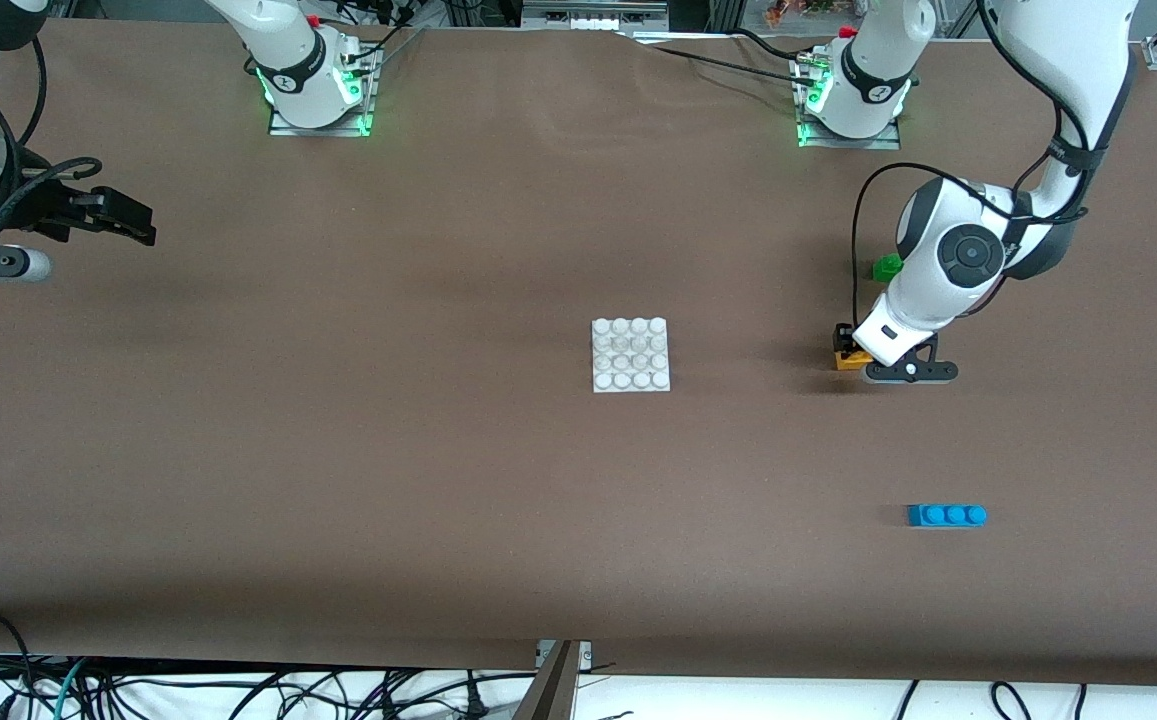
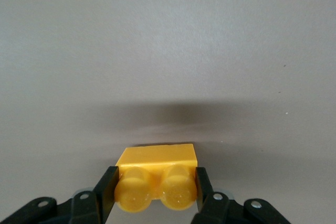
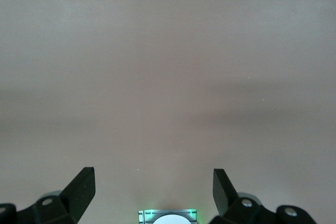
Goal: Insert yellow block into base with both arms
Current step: 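Carry the yellow brick over the white base plate with the left gripper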
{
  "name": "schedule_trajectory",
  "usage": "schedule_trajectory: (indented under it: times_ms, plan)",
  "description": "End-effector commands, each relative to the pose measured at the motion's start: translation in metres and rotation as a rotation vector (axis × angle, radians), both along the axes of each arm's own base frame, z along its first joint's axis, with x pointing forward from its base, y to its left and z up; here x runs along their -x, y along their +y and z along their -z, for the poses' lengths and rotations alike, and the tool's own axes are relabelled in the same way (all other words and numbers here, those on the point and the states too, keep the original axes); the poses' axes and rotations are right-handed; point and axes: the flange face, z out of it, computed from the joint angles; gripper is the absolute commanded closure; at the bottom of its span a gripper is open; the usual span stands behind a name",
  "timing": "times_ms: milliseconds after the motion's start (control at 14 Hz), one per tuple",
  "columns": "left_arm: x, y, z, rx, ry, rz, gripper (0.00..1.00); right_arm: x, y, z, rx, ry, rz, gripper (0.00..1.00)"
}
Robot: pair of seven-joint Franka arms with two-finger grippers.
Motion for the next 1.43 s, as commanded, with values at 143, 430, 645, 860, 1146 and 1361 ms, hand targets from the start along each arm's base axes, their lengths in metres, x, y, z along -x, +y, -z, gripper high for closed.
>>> schedule_trajectory:
  times_ms: [143, 430, 645, 860, 1146, 1361]
  plan:
    - [-0.029, -0.066, -0.076, -0.046, 0.049, 0.041, 0.64, -0.002, -0.002, -0.004, -0.017, -0.005, 0.015, 0.01]
    - [-0.034, -0.171, -0.103, -0.033, 0.055, 0.045, 0.64, -0.002, -0.002, -0.005, -0.017, -0.008, 0.015, 0.01]
    - [-0.029, -0.241, -0.109, -0.002, 0.047, 0.042, 0.64, -0.002, -0.002, -0.005, -0.018, -0.013, 0.011, 0.01]
    - [-0.043, -0.287, -0.101, 0.106, 0.078, 0.028, 0.64, -0.003, -0.002, -0.006, -0.018, -0.019, 0.01, 0.01]
    - [-0.027, -0.333, -0.051, 0.108, 0.145, 0.042, 0.64, -0.005, -0.002, -0.006, -0.02, -0.031, 0.006, 0.01]
    - [-0.012, -0.35, -0.024, 0.089, 0.179, 0.076, 0.63, -0.007, -0.002, -0.007, -0.021, -0.051, 0.002, 0.01]
